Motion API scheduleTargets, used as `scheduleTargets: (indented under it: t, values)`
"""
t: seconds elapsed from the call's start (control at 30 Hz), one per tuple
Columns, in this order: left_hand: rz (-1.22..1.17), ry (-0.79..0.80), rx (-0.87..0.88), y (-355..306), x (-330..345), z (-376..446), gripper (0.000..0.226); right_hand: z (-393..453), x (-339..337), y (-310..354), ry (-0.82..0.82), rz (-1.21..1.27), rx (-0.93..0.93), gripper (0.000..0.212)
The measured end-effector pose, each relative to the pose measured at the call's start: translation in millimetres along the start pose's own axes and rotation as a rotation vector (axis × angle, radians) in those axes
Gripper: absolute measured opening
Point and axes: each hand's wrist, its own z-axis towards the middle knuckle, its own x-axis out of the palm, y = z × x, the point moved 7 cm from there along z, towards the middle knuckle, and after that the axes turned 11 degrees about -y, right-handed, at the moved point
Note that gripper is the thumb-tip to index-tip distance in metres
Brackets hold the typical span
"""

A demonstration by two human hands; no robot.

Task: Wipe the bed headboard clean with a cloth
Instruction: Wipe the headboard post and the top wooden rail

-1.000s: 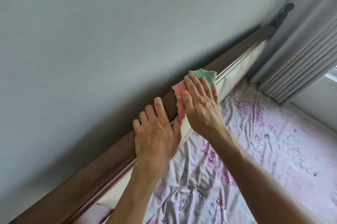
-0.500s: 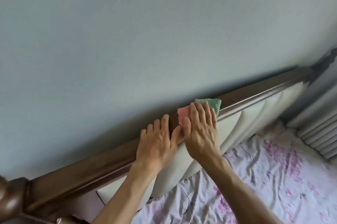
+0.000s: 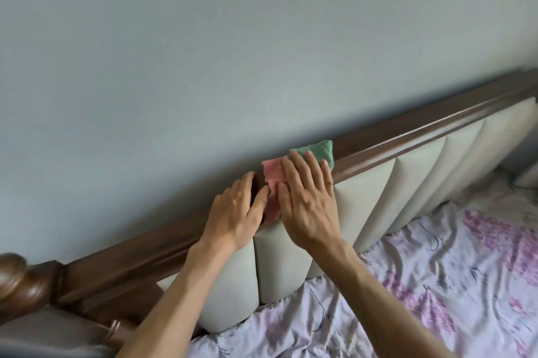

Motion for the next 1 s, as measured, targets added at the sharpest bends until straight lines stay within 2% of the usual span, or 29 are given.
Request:
scheduleTargets:
  t: [0.07,0.1,0.2,0.27,0.33,0.4,0.5,0.6,0.7,0.77,0.87,0.93,1.0]
  values:
    - [0.007,-0.002,-0.007,1,1,-2,0.051,2,-3,-14,0.042,-0.008,-0.089,0.05]
    - [0.023,-0.001,-0.01,1,1,-1,0.054,8,-6,-32,0.048,-0.045,-0.063,0.051]
    - [0.059,-0.019,-0.027,1,3,-3,0.06,28,-17,-91,0.058,-0.128,0.198,0.057]
    - [0.088,-0.027,-0.021,-1,4,-3,0.061,31,-18,-94,0.01,-0.146,0.285,0.06]
    - [0.076,0.008,-0.044,0,6,0,0.061,24,-14,-62,-0.027,-0.123,0.224,0.06]
    - [0.047,0.054,-0.078,-1,5,3,0.057,8,-8,-27,-0.026,-0.044,0.082,0.053]
    - [0.104,0.015,-0.07,-13,-3,9,0.049,15,-6,-34,0.052,0.002,-0.046,0.05]
    - [0.066,-0.108,0.076,-37,-11,11,0.039,47,-11,-102,0.113,-0.107,0.136,0.055]
    - [-0.006,-0.14,0.227,-64,-12,18,0.045,62,-18,-140,0.08,-0.164,0.273,0.051]
    - [-0.011,-0.148,0.288,-81,-7,29,0.042,50,-17,-117,0.033,-0.116,0.267,0.056]
    - [0.035,-0.118,0.369,-111,8,41,0.041,21,-15,-83,0.045,-0.019,0.087,0.052]
    - [0.123,-0.11,0.365,-123,17,48,0.043,31,-17,-104,0.103,-0.017,0.052,0.049]
    - [0.21,-0.117,0.297,-124,20,58,0.041,49,-23,-148,0.126,-0.076,0.15,0.046]
